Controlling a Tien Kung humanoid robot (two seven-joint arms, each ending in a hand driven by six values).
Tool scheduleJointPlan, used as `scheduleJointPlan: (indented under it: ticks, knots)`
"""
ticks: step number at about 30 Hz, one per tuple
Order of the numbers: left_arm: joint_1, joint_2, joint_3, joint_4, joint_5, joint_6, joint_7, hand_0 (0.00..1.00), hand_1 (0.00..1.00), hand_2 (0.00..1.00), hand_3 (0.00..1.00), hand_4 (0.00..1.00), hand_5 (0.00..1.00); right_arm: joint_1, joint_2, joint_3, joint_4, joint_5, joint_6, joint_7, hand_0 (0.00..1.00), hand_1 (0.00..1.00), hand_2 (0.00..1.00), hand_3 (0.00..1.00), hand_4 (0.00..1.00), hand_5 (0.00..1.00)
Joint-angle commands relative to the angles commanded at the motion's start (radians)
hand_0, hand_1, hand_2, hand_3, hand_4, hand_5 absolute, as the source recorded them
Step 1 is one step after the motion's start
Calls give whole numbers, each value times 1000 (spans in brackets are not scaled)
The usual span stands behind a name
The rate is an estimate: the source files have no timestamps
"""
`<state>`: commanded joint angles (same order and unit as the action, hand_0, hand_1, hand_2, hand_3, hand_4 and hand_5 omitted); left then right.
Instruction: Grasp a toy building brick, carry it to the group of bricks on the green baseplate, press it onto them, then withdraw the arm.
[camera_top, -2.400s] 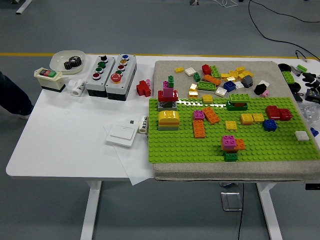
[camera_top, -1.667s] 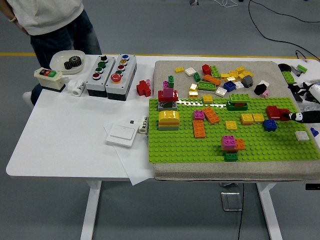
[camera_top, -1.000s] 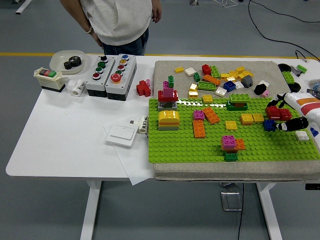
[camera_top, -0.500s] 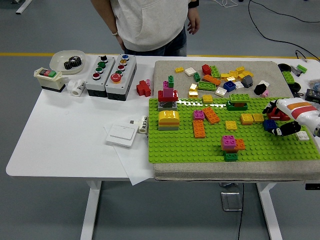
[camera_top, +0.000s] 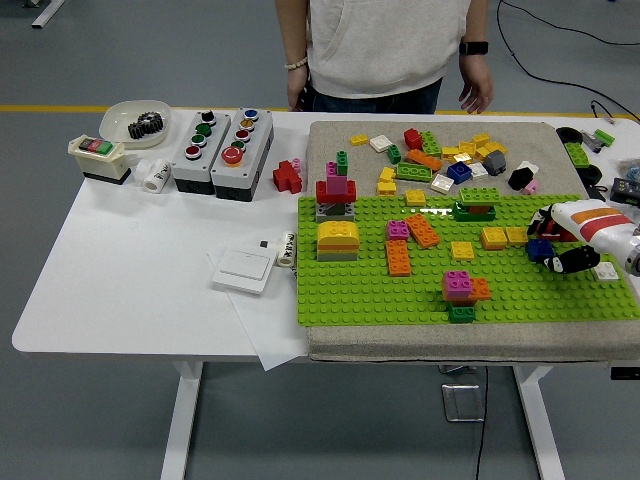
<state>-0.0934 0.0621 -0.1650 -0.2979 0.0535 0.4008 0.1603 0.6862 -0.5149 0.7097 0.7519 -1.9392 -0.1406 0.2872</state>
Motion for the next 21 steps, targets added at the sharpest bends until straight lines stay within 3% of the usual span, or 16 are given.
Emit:
scheduleJointPlan:
  ticks: [21]
  knots:
    - [-4, 0, -10, -2, 20, 0, 8, 742, 728, 728, 590, 647, 663, -1, 9, 10, -29, -8, 13, 0, 535, 522, 571, 549, 763, 156]
